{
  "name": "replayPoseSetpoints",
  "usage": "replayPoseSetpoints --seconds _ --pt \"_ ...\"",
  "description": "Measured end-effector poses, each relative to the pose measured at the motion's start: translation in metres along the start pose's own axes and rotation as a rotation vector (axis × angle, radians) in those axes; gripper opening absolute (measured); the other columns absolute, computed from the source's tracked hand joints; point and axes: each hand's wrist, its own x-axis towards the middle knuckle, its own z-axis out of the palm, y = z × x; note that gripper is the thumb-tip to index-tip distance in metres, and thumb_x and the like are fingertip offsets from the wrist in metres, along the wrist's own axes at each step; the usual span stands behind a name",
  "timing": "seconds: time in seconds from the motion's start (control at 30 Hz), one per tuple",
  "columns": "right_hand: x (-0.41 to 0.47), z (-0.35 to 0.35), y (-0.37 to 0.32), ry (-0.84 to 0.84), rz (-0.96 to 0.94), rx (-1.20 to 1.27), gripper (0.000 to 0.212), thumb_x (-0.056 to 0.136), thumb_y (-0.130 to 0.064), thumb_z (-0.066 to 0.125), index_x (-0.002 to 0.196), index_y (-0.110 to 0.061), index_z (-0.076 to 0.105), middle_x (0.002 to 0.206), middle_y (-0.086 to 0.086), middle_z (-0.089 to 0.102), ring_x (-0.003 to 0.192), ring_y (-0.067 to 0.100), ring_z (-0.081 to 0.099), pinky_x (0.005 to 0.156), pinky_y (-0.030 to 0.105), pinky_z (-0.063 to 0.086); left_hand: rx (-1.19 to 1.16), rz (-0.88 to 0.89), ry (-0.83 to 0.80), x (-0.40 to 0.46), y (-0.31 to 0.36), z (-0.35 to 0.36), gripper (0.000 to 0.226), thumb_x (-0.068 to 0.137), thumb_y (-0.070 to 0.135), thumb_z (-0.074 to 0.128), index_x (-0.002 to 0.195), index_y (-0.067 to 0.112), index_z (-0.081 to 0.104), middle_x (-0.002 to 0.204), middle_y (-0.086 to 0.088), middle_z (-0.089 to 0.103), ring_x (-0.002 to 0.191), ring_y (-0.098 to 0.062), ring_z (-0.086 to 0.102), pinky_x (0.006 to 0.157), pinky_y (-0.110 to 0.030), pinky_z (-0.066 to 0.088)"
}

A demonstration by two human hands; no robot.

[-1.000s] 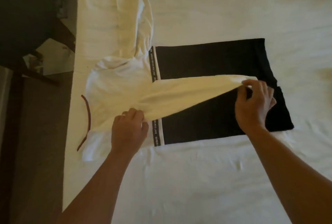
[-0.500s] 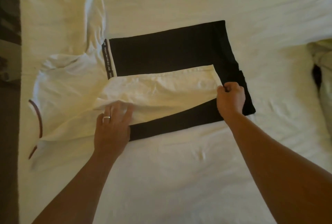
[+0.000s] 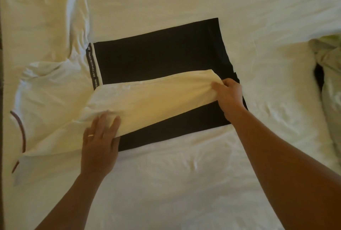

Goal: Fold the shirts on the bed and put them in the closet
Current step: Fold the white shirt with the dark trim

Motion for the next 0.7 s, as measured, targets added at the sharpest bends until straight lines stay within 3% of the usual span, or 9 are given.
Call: replayPoseSetpoints --seconds 0.17,0.27,0.37,0.43,0.57,0.7 --pt "-0.008 -0.021 0.029 0.018 -0.004 -0.215 0.020 0.092 -0.017 0.060 0.102 0.001 0.063 0.081 0.010 0.060 0.066 0.016 0.049 0.057 0.033 0.047 0.067 0.042 -0.148 -0.010 0.005 0.011 0.056 0.099 0.033 0.031 0.151 0.021 0.047 0.163 -0.020 0.029 0.148 -0.046 0.029 0.110 -0.066 0.034" --pt "-0.008 -0.018 0.029 0.030 -0.034 -0.250 0.028 0.094 -0.020 0.058 0.105 0.005 0.063 0.093 0.025 0.065 0.069 0.029 0.054 0.073 0.052 0.056 0.088 0.046 -0.161 -0.010 0.005 0.010 0.055 0.101 0.035 0.031 0.153 0.023 0.044 0.163 -0.020 0.028 0.148 -0.046 0.028 0.112 -0.065 0.030" --pt "-0.006 -0.014 0.020 0.004 -0.050 -0.245 0.040 0.098 -0.035 0.058 0.104 0.005 0.064 0.082 0.019 0.062 0.070 0.027 0.054 0.068 0.043 0.053 0.091 0.102 -0.139 -0.012 0.003 0.007 0.054 0.102 0.035 0.030 0.153 0.023 0.045 0.162 -0.020 0.031 0.146 -0.047 0.031 0.111 -0.065 0.029" --pt "-0.004 -0.014 0.017 0.046 -0.052 -0.234 0.037 0.098 -0.029 0.057 0.102 0.007 0.064 0.079 0.016 0.057 0.069 0.024 0.050 0.065 0.043 0.051 0.086 0.129 -0.126 -0.012 0.002 0.005 0.053 0.104 0.035 0.029 0.152 0.022 0.046 0.161 -0.020 0.033 0.145 -0.047 0.032 0.110 -0.065 0.030" --pt "-0.006 -0.021 0.022 0.147 0.019 -0.233 0.025 0.098 -0.022 0.051 0.099 -0.001 0.064 0.078 0.007 0.058 0.067 0.018 0.050 0.076 0.049 0.057 0.067 0.148 -0.210 -0.013 0.003 0.004 0.057 0.107 0.048 0.018 0.154 0.027 0.042 0.166 -0.013 0.026 0.151 -0.043 0.025 0.114 -0.067 0.027" --pt "-0.001 -0.019 0.027 0.125 0.006 -0.320 0.033 0.096 -0.028 0.051 0.082 0.001 0.058 0.066 0.005 0.051 0.062 0.022 0.047 0.057 0.035 0.044 0.041 0.123 -0.176 -0.006 0.009 0.003 0.059 0.102 0.056 0.031 0.145 0.025 0.057 0.159 -0.014 0.039 0.143 -0.045 0.037 0.110 -0.065 0.030"
